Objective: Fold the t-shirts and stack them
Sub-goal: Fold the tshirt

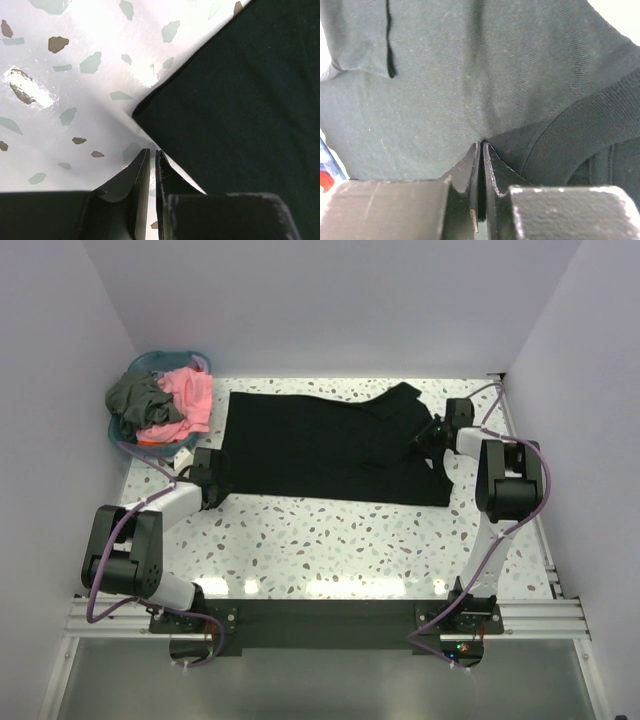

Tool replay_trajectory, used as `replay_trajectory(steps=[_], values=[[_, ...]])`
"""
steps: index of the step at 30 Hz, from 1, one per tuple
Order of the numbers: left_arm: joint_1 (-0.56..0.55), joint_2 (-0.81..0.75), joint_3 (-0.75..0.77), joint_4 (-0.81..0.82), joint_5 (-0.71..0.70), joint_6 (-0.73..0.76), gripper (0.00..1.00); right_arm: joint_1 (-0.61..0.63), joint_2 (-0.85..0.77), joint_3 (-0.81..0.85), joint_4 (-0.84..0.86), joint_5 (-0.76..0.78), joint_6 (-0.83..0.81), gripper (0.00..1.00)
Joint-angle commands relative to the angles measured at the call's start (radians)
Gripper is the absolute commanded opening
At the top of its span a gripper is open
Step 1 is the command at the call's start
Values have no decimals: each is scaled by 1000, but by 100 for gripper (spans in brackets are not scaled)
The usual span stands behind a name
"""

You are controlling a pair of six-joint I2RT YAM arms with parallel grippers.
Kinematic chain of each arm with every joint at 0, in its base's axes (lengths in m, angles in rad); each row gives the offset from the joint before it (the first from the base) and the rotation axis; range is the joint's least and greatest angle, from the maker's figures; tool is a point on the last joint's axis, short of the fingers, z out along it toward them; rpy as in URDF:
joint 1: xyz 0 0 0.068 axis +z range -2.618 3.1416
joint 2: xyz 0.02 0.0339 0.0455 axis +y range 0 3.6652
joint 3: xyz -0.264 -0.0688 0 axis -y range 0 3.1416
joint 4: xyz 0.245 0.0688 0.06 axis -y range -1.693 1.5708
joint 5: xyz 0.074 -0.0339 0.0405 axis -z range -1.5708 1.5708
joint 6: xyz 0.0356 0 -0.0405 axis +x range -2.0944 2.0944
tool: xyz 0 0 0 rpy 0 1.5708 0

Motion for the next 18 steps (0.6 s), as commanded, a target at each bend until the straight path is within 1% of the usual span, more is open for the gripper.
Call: replay_trajectory(steps=[1,3,4,6,7,9,10,11,14,18], values=[[12,-11,-15,-43,-26,24,14,-20,-25,53,-118,64,-1,8],[12,-11,-17,-42,-24,22,14,-20,-31,56,-122,72,7,19],[12,-9,-17,-43,-24,22,14,-18,-37,56,-119,78,10,30],[12,-9,-18,-42,-24,22,14,-20,-43,55,-105,75,19,39],[12,-11,-22,-40,-23,22,14,-20,-42,64,-108,70,17,47],[12,-11,-23,-39,-21,22,14,-20,-46,69,-102,66,16,55],[12,-11,-23,-36,-19,24,14,-17,-53,63,-99,64,13,61],[14,-11,-23,-36,-18,24,14,-15,-59,55,-98,70,1,66],[12,-11,-26,-31,-13,25,14,5,-103,18,-96,106,-30,73],[14,-3,-25,-25,-6,25,14,26,-143,-29,-95,155,-56,74]])
